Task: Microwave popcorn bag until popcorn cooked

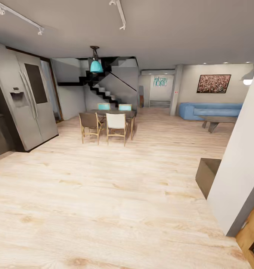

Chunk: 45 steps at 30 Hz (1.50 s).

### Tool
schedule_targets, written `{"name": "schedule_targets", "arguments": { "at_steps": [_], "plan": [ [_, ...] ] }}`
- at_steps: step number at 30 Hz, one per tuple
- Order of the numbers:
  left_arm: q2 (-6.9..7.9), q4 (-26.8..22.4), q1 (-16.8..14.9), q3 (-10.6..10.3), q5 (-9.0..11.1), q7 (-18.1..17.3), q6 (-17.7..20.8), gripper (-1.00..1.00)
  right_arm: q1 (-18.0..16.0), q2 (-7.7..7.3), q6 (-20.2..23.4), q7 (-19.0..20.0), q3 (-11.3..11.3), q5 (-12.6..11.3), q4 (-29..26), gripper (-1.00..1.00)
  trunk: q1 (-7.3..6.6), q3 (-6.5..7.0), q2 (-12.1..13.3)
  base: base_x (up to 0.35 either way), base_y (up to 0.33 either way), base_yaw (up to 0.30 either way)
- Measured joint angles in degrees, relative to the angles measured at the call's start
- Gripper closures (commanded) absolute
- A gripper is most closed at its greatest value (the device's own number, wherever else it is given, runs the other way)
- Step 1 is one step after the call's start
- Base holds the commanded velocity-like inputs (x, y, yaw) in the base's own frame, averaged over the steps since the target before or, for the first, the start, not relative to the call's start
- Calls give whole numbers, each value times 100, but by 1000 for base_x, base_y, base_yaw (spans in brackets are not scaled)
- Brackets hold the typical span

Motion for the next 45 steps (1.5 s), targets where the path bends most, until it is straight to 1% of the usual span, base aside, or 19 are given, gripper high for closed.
{"name": "schedule_targets", "arguments": {
  "at_steps": [3, 8, 24, 45],
  "plan": [
    [77, -17, -9, -42, -7, 0, -8, -100, -8, 7, 7, 22, -15, -45, 0, -100, 0, 1, 0, 0, 0, 0],
    [100, -130, -9, -19, -1, 0, -69, -100, -8, 13, 2, 30, 5, -36, 0, -100, 0, 1, 0, 0, 0, 23],
    [113, -166, -9, -16, 0, 0, -110, -100, -8, 9, -8, 8, -7, 421, 0, -100, 0, 1, 0, 0, 0, 262],
    [114, -166, -9, -16, 0, 0, -110, -100, -8, 16, -8, 8, -6, 426, 0, -100, 0, 1, 0, 0, 0, 278]
  ]
}}
